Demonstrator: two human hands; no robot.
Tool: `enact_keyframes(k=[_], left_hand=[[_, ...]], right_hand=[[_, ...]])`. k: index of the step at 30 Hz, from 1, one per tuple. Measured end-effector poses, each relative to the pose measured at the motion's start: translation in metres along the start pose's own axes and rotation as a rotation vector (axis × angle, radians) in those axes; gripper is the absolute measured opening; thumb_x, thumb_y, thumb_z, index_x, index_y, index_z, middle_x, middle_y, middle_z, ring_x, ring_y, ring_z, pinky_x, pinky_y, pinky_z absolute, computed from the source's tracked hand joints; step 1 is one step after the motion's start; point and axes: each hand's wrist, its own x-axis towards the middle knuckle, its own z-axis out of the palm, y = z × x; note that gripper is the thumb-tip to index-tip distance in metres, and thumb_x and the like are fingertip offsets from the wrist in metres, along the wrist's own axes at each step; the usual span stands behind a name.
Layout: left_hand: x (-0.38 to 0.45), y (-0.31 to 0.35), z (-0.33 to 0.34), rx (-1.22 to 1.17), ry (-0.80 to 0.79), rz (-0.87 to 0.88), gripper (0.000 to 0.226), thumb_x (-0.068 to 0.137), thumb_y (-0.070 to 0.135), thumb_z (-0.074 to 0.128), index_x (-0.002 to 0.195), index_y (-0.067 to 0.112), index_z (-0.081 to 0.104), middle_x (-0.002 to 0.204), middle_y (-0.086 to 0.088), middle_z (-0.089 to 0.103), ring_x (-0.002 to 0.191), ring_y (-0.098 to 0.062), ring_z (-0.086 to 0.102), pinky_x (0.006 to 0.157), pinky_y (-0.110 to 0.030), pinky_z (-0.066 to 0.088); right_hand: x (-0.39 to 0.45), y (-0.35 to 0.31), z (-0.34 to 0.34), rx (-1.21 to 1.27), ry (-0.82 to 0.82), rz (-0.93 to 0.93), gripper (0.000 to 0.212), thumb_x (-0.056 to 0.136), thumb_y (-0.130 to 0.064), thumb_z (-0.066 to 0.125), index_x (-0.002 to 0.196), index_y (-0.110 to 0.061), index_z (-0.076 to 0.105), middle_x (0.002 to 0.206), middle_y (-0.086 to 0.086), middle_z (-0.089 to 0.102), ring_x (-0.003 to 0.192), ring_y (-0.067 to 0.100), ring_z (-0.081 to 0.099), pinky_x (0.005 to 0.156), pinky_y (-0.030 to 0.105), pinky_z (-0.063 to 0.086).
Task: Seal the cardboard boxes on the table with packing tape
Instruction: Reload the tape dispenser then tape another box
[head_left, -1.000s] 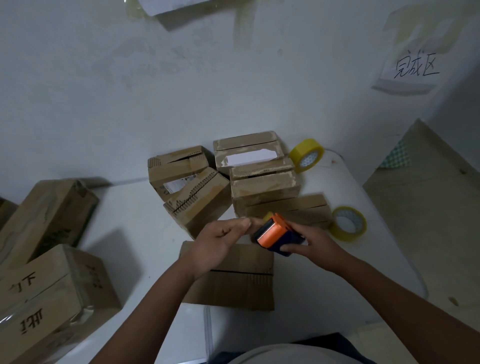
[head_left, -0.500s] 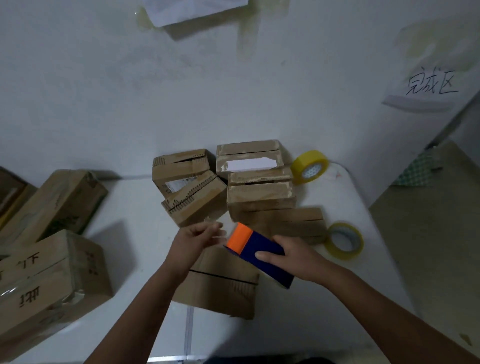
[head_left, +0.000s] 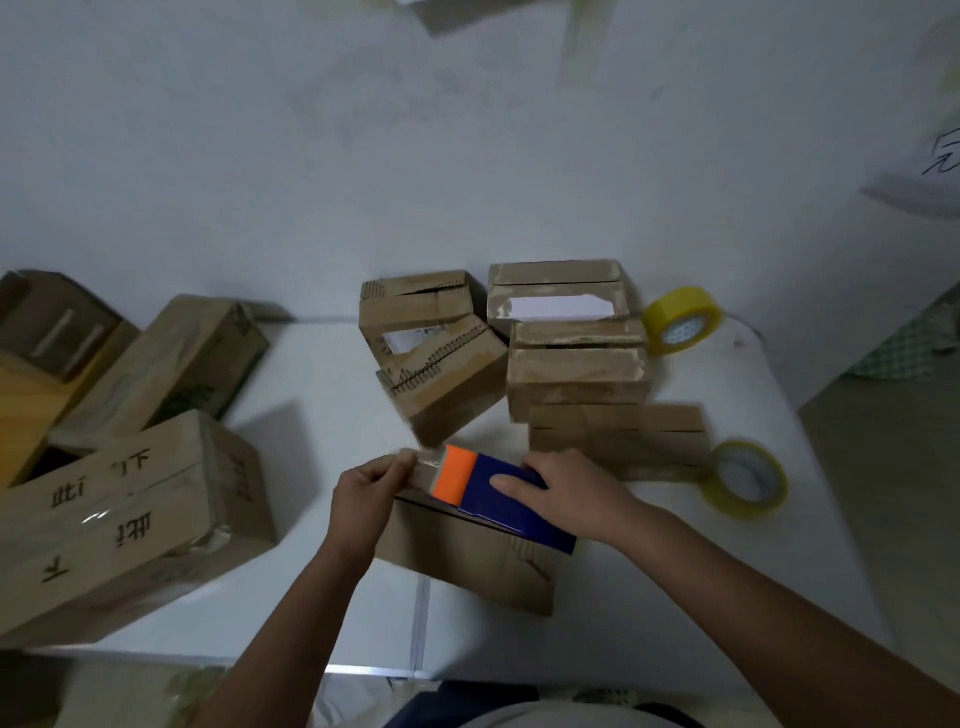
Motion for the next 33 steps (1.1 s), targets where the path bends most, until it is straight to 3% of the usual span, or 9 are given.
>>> enact_keyframes(k=[4,6,10,14,21,26,30,33], left_hand=[[0.017,-0.02,-0.03,-0.037,0.054,0.014,0.016,0.095,0.024,0.065,0.089,0.019,0.08,0.086,0.001,0.077,0.087,-0.017,0.07,0.087,-0.036,0.054],[0.028,-0.034,-0.052,-0.089,0.094,-0.013,0.019,0.095,0.023,0.065,0.084,0.019,0.08,0.08,-0.004,0.074,0.08,-0.018,0.066,0.086,-0.04,0.054],[0.045,-0.061,-0.077,-0.088,0.005,-0.074,0.024,0.096,0.026,0.063,0.082,0.017,0.081,0.083,-0.007,0.072,0.081,-0.019,0.063,0.082,-0.036,0.054],[0.052,-0.071,-0.076,-0.106,-0.039,-0.104,0.024,0.098,0.025,0.061,0.09,0.014,0.08,0.087,-0.004,0.074,0.084,-0.018,0.066,0.081,-0.029,0.054],[0.06,-0.095,-0.071,-0.11,-0.062,-0.204,0.024,0.099,0.026,0.058,0.094,0.014,0.078,0.093,-0.008,0.074,0.088,-0.023,0.065,0.082,-0.03,0.054],[0.062,-0.108,-0.059,-0.052,-0.139,-0.267,0.027,0.1,0.027,0.057,0.09,0.013,0.078,0.089,-0.009,0.074,0.085,-0.027,0.065,0.077,-0.034,0.053],[0.06,-0.11,-0.048,0.027,-0.176,-0.299,0.026,0.1,0.027,0.056,0.084,0.022,0.076,0.084,-0.004,0.074,0.085,-0.022,0.067,0.072,-0.033,0.053],[0.062,-0.11,-0.046,0.095,-0.216,-0.309,0.02,0.102,0.031,0.052,0.092,0.026,0.068,0.093,0.003,0.069,0.092,-0.018,0.064,0.076,-0.031,0.052]], right_hand=[[0.013,-0.013,0.023,-0.05,0.0,0.037,0.042,0.092,-0.066,0.039,0.076,-0.029,0.046,0.075,-0.008,0.055,0.067,0.006,0.056,0.058,0.022,0.04],[0.018,-0.012,0.03,-0.109,0.004,0.074,0.045,0.091,-0.068,0.038,0.08,-0.026,0.051,0.077,-0.006,0.057,0.069,0.008,0.057,0.061,0.024,0.044],[0.026,-0.014,0.04,-0.173,0.081,0.132,0.049,0.089,-0.07,0.041,0.087,-0.023,0.056,0.081,-0.004,0.06,0.071,0.008,0.057,0.066,0.027,0.05],[0.033,-0.023,0.051,-0.229,0.175,0.16,0.047,0.09,-0.068,0.042,0.093,-0.023,0.056,0.083,-0.004,0.061,0.073,0.009,0.058,0.067,0.028,0.052],[0.037,-0.031,0.061,-0.264,0.164,0.189,0.04,0.089,-0.068,0.044,0.092,-0.028,0.049,0.083,-0.008,0.055,0.072,0.006,0.055,0.062,0.021,0.042],[0.041,-0.032,0.063,-0.298,0.159,0.211,0.045,0.09,-0.067,0.044,0.099,-0.024,0.054,0.091,-0.002,0.062,0.077,0.011,0.059,0.069,0.026,0.051],[0.042,-0.031,0.067,-0.285,0.174,0.213,0.046,0.089,-0.068,0.044,0.098,-0.024,0.054,0.085,-0.006,0.057,0.074,0.01,0.057,0.065,0.024,0.048],[0.042,-0.03,0.068,-0.267,0.188,0.214,0.046,0.088,-0.068,0.045,0.097,-0.024,0.055,0.084,-0.006,0.059,0.073,0.009,0.057,0.066,0.023,0.05]])
